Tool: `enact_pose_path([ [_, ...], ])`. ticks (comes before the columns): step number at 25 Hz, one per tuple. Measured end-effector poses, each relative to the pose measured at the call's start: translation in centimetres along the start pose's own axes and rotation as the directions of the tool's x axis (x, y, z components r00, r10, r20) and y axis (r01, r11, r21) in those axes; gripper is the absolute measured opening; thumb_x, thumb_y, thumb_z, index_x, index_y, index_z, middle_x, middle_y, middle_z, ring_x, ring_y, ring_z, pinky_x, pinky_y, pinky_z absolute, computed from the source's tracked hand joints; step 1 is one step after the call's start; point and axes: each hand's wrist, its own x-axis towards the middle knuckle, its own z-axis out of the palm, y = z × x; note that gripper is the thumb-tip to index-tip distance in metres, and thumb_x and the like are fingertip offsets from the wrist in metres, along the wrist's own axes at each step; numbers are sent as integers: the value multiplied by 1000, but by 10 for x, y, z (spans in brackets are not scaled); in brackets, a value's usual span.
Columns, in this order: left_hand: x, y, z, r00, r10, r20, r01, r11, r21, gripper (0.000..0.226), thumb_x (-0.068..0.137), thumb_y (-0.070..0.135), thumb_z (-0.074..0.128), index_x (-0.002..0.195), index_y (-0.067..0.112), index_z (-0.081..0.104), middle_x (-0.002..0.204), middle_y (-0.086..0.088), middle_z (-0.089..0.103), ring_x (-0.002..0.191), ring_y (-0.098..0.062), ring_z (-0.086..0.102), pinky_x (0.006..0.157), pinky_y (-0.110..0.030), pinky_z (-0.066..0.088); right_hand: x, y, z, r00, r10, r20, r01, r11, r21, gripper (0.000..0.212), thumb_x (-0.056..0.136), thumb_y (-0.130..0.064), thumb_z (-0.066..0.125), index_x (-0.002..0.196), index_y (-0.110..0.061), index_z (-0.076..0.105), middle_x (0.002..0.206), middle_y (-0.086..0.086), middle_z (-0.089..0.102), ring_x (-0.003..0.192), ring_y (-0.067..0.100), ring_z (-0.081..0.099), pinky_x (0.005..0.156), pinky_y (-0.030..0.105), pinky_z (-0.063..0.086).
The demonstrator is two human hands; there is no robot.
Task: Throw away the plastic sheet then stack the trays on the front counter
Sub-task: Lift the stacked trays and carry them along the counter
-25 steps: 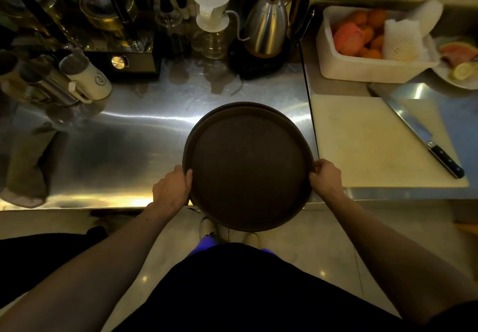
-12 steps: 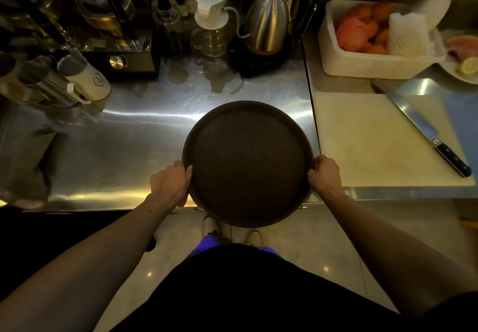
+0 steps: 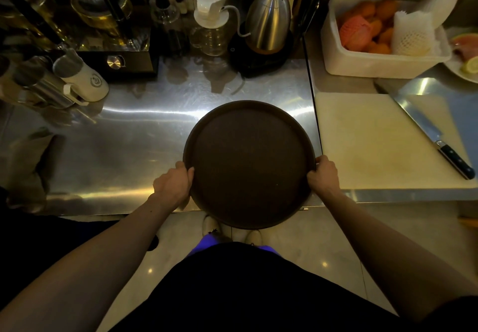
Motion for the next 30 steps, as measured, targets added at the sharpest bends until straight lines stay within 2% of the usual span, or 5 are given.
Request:
enact_pose_path([
  [6,3,3,10,995,-62,74,85,929,-361,42,104,39,32,123,3,43,110,-19,63,93,-34,65,74,-40,52,-8,-3,6,985,153,82,-167,965,204,37,93,-5,45,129,-2,48,124,21,57,113,37,56,98,50,49],
  [13,9,1,0,985,-76,154,151,813,-563,47,103,43,34,125,4,49,118,-18,61,104,-35,62,86,-43,53,-18,-5,9,930,325,169,-365,868,337,21,96,-22,50,99,-2,55,109,24,61,99,36,61,90,52,53],
  [18,11,-8,-10,985,-102,140,173,650,-740,37,102,40,40,109,7,53,104,-13,59,93,-28,58,80,-43,51,-40,-20,7,926,353,135,-370,772,517,22,98,-23,47,104,-3,53,117,27,57,108,40,57,98,56,47],
  [22,10,-13,-25,981,-94,170,194,450,-872,26,99,38,47,98,12,50,90,-8,56,85,-25,57,73,-44,51,-55,-37,9,926,358,117,-339,655,675,16,99,-22,42,98,-7,47,95,9,54,88,23,54,86,44,49],
  [30,8,-23,-49,983,-117,143,177,361,-916,20,94,28,53,99,9,51,96,-15,56,91,-29,56,79,-47,51,-66,-56,11,939,342,-14,-236,675,700,17,94,-21,49,108,-12,47,101,9,56,102,30,57,91,50,52],
])
